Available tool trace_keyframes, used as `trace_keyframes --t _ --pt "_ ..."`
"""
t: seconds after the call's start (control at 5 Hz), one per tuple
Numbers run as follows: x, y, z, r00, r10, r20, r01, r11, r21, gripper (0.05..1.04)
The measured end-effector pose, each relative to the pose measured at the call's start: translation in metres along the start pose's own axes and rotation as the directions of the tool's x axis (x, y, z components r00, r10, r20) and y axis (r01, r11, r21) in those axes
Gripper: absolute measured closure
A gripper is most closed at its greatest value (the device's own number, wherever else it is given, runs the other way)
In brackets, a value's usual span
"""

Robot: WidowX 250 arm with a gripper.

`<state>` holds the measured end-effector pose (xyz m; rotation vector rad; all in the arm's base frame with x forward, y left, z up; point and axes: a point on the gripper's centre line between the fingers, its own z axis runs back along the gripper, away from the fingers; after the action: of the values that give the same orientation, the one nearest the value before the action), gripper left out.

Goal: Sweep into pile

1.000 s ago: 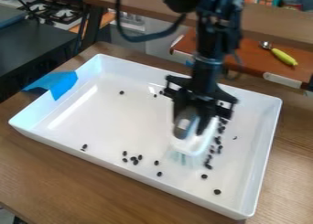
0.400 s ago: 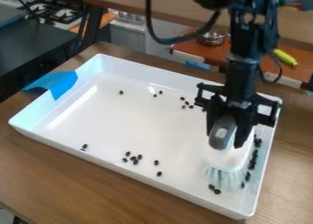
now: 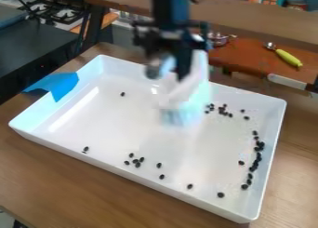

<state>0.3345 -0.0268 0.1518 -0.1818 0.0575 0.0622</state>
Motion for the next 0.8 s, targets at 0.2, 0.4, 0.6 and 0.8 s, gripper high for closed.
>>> trace_keyframes --t 0.2,0.4,0.6,0.8 --pt "-0.005 0.038 0.008 0.999 -0.020 0.029 0.020 1.000 0.017 0.595" --pt "-0.007 0.080 0.005 0.999 -0.016 0.046 0.013 0.998 0.055 0.595" --pt "-0.017 0.119 -0.004 0.998 -0.043 0.043 0.039 0.995 0.087 0.595" --pt "-0.029 0.147 -0.012 0.994 -0.082 0.068 0.072 0.987 0.141 0.595"
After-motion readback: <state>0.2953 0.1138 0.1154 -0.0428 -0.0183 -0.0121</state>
